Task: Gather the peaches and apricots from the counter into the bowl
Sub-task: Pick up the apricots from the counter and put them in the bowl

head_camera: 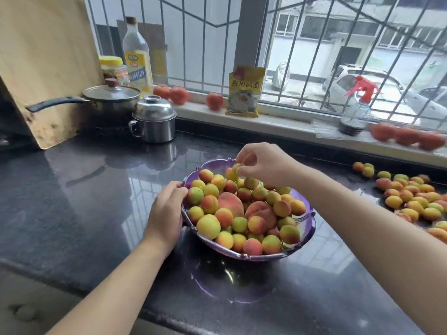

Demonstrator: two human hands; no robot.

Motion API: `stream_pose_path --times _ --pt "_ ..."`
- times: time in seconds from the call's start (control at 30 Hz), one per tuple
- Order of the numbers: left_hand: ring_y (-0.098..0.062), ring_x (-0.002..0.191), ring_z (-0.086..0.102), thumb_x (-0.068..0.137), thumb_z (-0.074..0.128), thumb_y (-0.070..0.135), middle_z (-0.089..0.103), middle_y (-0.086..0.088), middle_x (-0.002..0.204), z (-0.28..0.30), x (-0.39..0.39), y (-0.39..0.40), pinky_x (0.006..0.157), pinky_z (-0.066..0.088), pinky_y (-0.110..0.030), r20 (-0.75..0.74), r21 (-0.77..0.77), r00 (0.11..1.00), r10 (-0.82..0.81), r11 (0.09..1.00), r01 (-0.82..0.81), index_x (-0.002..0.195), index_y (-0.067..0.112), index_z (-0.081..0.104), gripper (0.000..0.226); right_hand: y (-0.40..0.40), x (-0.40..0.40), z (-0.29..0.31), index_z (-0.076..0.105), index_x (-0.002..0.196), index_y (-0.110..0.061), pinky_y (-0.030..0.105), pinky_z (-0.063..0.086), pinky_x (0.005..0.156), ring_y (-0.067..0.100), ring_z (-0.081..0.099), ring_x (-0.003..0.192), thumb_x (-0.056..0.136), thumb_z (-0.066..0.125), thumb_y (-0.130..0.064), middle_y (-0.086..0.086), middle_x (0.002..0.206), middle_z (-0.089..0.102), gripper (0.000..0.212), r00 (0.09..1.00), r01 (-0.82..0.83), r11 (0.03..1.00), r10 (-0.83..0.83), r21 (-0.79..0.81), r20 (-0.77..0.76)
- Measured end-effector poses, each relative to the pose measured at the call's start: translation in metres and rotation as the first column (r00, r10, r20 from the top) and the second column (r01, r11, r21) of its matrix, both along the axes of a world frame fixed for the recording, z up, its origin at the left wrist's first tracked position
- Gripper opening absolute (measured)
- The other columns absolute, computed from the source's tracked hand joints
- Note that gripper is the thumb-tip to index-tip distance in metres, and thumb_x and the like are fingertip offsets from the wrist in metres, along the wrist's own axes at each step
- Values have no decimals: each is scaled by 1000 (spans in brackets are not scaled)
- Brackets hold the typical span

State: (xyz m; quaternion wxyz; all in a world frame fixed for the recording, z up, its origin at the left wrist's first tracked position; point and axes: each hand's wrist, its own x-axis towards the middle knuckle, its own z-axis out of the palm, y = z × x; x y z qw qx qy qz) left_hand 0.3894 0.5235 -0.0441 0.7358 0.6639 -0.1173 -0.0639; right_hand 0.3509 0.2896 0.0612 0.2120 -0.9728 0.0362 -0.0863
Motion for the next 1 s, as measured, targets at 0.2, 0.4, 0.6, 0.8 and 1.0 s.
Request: stream_pose_path --times 0.2,0.4,0.6,0.8,1.0 --pt "-21 83 60 81 53 40 68 -4 83 2 -2 0 76 46 -43 10 -2 1000 7 1000 -7 76 26 71 24 11 0 -12 67 120 -26 31 54 83 15 62 98 94 68 -31 -7 108 65 27 998 1 993 -7 -118 -55" --pt "-13 77 60 81 50 40 69 3 79 5 -5 0 73 46 -37 15 21 1000 13 1000 -14 84 17 69 30 8 -9 -14 59 132 -26 31 52 91 15 61 107 96 67 -32 -5 118 65 38 1000 5 998 -7 -68 -29" --pt "-6 85 66 87 46 44 74 7 84 11 -11 1 85 52 -39 26 120 1000 -3 993 0 87 25 77 37 -46 -59 -29 70 115 -19 33 52 93 13 65 96 93 64 -15 -4 105 70 23 889 300 919 -367 256 273" --pt "-39 104 71 84 50 54 77 -3 92 13 -9 -23 96 56 -64 -41 220 993 -114 968 120 83 32 76 34 -103 -153 -76 71 108 -8 35 51 88 23 64 95 92 60 -3 8 104 71 20 732 543 802 -597 248 329" --pt "-18 77 72 108 47 21 78 0 78 18 -39 -95 69 56 -36 -164 71 967 -197 975 211 96 13 74 31 -148 -210 -95 72 108 -4 29 42 87 31 61 104 91 55 4 14 110 68 26 519 733 643 -740 222 428"
